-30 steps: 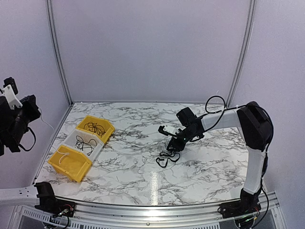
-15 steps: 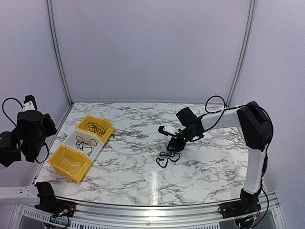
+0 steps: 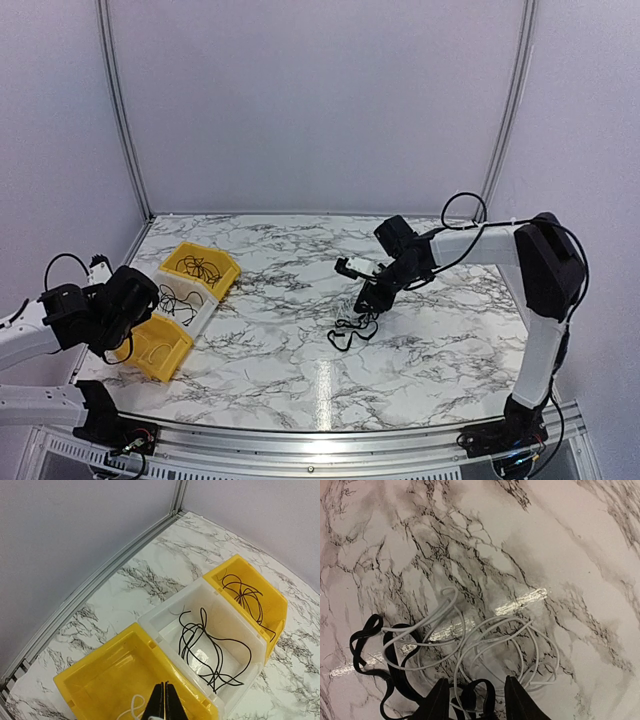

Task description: Untangle the cables

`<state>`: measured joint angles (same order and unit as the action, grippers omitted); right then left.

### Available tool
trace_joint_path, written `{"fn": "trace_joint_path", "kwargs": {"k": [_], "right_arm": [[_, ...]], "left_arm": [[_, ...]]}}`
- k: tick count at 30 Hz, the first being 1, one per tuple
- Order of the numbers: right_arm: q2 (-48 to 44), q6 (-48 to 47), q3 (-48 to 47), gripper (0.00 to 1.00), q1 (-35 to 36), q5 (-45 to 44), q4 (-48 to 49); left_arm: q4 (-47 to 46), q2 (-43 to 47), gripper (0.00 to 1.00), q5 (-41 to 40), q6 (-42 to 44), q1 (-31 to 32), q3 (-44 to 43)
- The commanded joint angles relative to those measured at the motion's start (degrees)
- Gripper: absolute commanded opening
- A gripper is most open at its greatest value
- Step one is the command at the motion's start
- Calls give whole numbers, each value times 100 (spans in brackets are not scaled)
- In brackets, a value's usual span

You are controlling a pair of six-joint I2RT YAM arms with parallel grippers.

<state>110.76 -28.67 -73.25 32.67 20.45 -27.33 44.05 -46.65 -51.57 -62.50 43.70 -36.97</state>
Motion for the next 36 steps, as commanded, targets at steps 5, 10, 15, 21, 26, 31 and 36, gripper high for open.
{"fn": "trace_joint_path", "kwargs": {"k": [5,10,15,21,26,31,36], "right_arm": [[-835,-331,-46,39,124,-95,-168],[-1157,-357,45,39,159,-128,-103],[-1283,-349,61,40,166,-114,-96],[-1329,-330,72,40,171,-114,-89],[-1322,-283,82,40,163,-111,-55],[-1250,-237,99,42,170,-137,-10],[-985,-170,61,44,164,-90,-61]], "left_arm": [[0,-385,0,518,-1096,-37,635],[-78,-570,0,542,-1246,-38,871],[-312,-373,19,648,-967,-38,1068],[-302,217,45,596,-385,-47,894],[-341,182,50,180,724,-40,132],[-994,-641,55,54,2362,-31,-1027],[-2698,-1334,56,822,3860,101,-1516]]}}
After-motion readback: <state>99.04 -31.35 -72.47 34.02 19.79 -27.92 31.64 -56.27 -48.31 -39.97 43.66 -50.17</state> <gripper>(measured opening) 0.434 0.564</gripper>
